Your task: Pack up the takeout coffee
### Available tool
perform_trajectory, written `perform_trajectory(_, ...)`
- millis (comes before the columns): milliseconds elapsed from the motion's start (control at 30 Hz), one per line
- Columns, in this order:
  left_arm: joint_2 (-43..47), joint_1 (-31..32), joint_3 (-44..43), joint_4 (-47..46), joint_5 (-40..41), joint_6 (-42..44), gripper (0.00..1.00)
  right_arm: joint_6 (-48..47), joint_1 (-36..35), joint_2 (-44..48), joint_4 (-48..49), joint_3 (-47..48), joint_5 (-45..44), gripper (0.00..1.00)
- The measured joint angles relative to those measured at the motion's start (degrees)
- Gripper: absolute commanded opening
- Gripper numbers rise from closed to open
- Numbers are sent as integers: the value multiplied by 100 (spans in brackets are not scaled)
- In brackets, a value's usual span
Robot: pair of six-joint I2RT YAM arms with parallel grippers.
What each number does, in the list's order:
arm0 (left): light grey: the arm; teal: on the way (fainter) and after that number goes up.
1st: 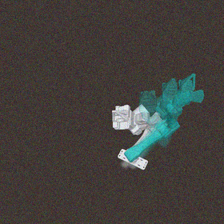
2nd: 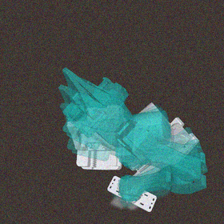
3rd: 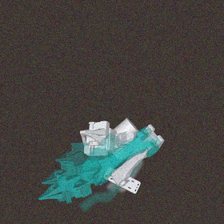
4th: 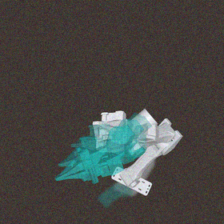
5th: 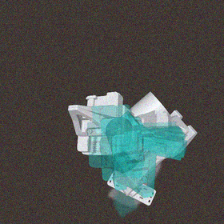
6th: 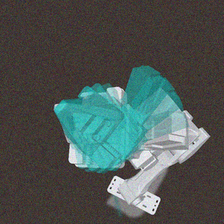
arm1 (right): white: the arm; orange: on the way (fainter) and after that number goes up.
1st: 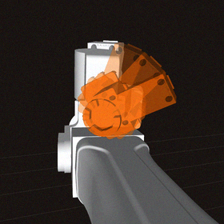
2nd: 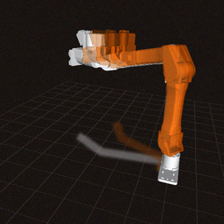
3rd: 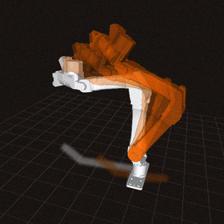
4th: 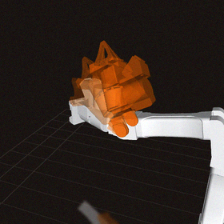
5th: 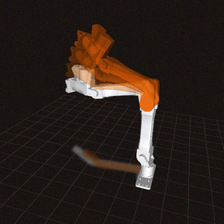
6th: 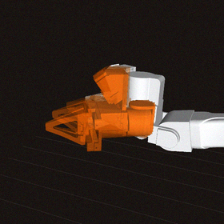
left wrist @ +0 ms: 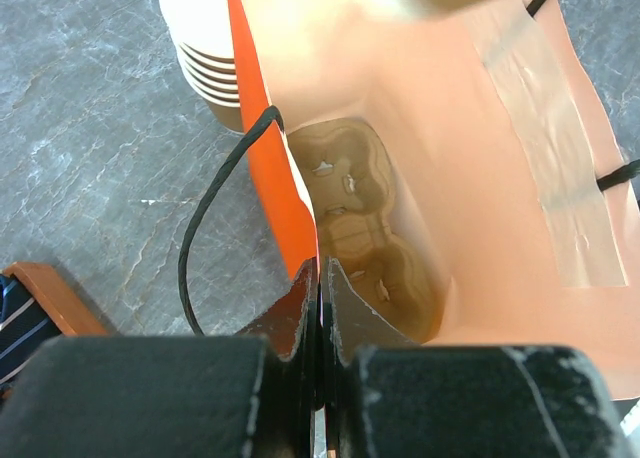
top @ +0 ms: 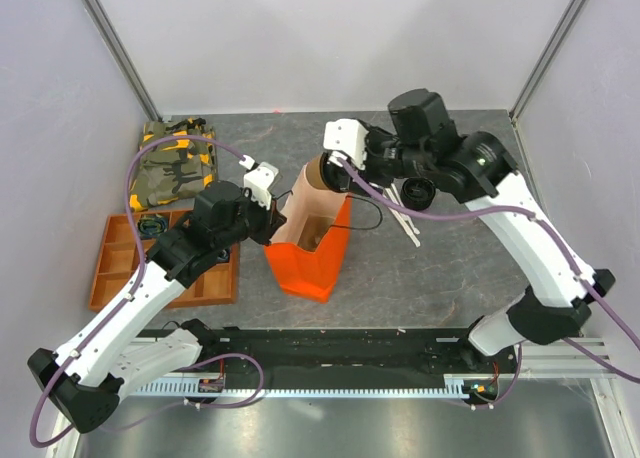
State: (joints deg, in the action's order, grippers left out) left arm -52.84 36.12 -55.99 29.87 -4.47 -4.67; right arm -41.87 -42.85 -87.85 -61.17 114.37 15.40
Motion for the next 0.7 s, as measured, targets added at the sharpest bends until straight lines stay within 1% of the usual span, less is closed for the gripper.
perform_trajectory(167, 35, 0, 0, 26, 122, 7, 2, 229, 0, 476, 50, 44, -129, 32)
perform_trajectory(400, 109, -7, -9, 129, 343, 105, 2, 855, -2, 892, -208, 17, -1154, 31)
perform_trajectory(533, 109, -39, -68, 140, 459, 155, 2, 1327, 24, 1220, -623, -328, -1799, 31)
perform_trajectory(700, 109, -205, -170, 175, 546, 170, 2, 1665, 103, 1600, -1121, -1137, -1993, 30)
